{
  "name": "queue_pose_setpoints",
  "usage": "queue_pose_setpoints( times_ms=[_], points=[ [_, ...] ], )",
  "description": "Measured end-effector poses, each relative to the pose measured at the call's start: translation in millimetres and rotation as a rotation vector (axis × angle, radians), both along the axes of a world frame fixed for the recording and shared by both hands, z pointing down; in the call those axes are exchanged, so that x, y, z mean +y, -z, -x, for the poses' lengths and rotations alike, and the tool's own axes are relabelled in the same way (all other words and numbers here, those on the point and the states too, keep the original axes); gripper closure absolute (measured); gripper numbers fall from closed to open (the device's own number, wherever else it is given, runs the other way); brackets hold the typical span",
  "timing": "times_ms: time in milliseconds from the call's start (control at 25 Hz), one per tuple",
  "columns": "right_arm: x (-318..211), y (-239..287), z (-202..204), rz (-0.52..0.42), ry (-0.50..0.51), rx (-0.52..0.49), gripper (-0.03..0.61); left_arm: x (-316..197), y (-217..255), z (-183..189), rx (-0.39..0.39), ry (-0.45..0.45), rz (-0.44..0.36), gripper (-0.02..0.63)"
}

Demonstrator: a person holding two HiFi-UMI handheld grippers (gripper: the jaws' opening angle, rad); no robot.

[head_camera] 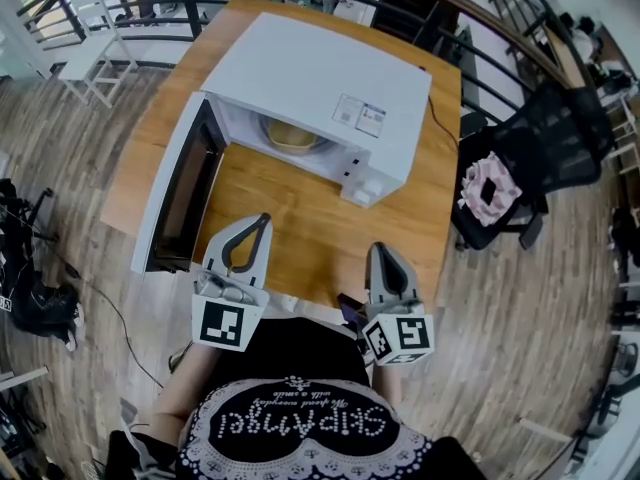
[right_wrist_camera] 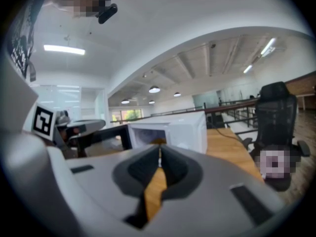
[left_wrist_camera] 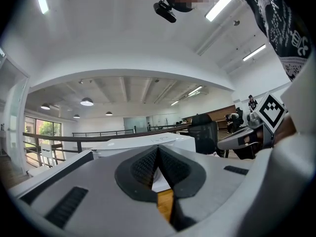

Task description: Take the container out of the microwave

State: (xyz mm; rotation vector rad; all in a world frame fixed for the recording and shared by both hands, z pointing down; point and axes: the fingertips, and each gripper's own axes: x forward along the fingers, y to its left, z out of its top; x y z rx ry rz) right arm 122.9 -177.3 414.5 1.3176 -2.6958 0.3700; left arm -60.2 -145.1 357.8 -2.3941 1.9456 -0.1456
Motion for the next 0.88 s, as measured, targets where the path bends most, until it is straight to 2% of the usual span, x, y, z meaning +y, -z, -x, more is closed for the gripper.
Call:
queue_pose_setpoints(
  times_ms=[280,880],
  points=[
    [-3.2,1.9,0.5,0.002,-0.013,-0.006,0.545,-6.1,3.3,1.0,0.003,-0.01,-0.011,0.591],
    [-19.1,10.7,1.8,0.002,-0.104,0.01,0.545,-23.0,-6.2,26.7,0.013,-0.036,0.035,0.591]
  ],
)
